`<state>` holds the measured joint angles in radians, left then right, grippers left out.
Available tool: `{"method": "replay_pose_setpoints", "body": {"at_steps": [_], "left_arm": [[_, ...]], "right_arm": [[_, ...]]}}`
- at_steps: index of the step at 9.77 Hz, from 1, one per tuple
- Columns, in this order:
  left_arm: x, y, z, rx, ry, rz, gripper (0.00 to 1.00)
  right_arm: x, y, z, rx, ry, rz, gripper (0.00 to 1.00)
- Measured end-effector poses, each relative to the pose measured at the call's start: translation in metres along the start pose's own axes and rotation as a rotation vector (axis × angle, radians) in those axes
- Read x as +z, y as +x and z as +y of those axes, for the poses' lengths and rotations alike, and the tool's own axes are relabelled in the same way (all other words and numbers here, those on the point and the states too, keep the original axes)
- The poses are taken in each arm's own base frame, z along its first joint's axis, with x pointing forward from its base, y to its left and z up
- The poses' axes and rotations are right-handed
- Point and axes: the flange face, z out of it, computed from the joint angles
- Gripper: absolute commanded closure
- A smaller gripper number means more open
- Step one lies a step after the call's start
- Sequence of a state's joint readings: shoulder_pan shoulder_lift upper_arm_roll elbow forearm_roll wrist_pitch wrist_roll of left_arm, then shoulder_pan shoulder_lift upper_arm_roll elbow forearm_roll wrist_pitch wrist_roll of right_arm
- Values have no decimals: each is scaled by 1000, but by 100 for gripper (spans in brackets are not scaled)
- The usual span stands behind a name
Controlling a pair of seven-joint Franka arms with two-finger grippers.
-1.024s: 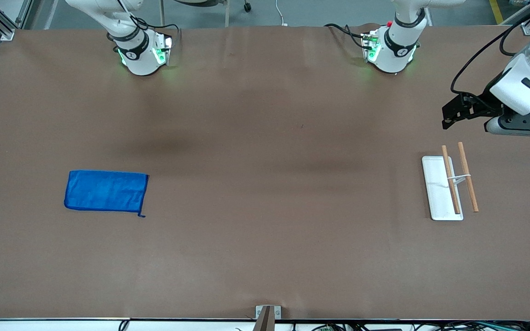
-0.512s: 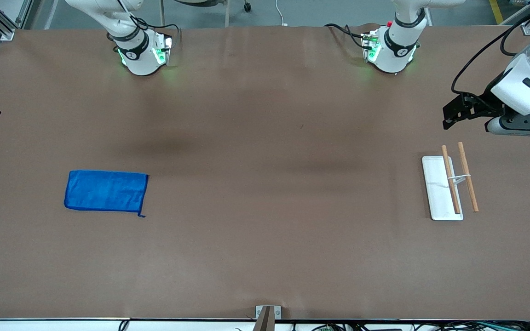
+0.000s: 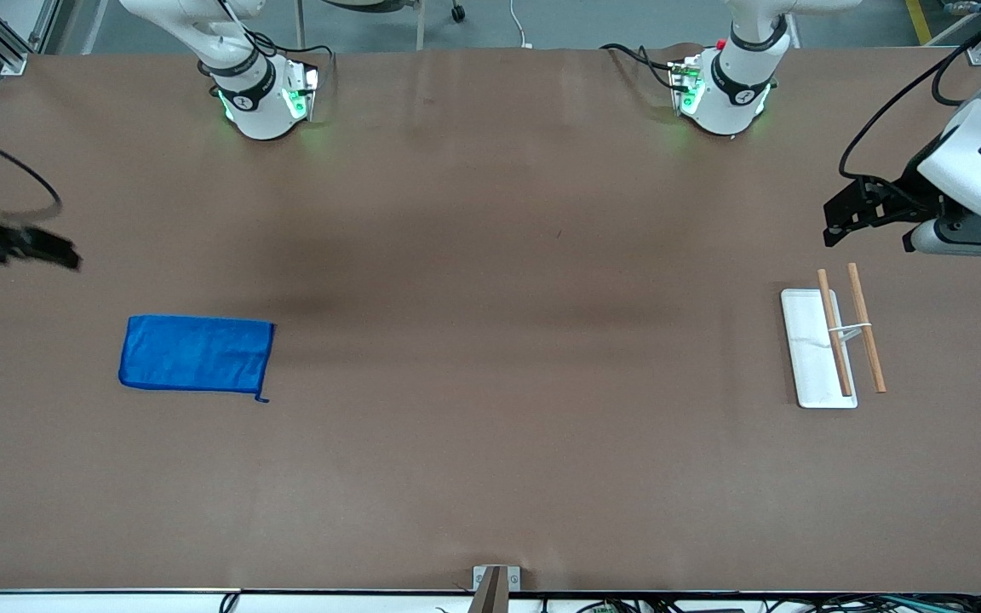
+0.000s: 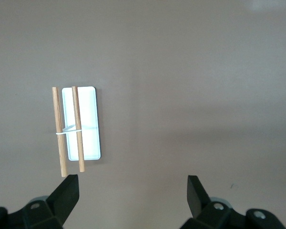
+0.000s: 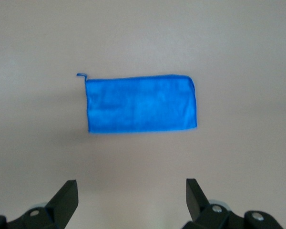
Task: Right arm passes towel to left arm to hang
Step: 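Reach the right gripper toward the blue towel, then lower the right gripper onto the towel edge and close it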
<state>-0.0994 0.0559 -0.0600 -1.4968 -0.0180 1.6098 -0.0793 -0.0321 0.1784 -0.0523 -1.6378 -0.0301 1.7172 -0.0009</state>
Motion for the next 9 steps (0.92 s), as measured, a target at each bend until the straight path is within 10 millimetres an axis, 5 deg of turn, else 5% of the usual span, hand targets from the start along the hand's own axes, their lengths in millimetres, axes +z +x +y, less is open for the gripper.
{"method": "replay_pose_setpoints", "body": {"at_steps": [3, 6, 7, 9], "left_arm": [[6, 4, -1, -3, 0, -9, 0], [7, 5, -2, -3, 0, -11, 0], [7, 5, -2, -3, 0, -11, 0], [8, 3, -4, -5, 2, -26, 0]], "right_arm": [[139, 31, 5, -82, -19, 71, 0], [255, 24, 11, -92, -23, 154, 0], [286, 17, 16, -90, -23, 163, 1], [313, 10, 20, -100, -24, 157, 4]]}}
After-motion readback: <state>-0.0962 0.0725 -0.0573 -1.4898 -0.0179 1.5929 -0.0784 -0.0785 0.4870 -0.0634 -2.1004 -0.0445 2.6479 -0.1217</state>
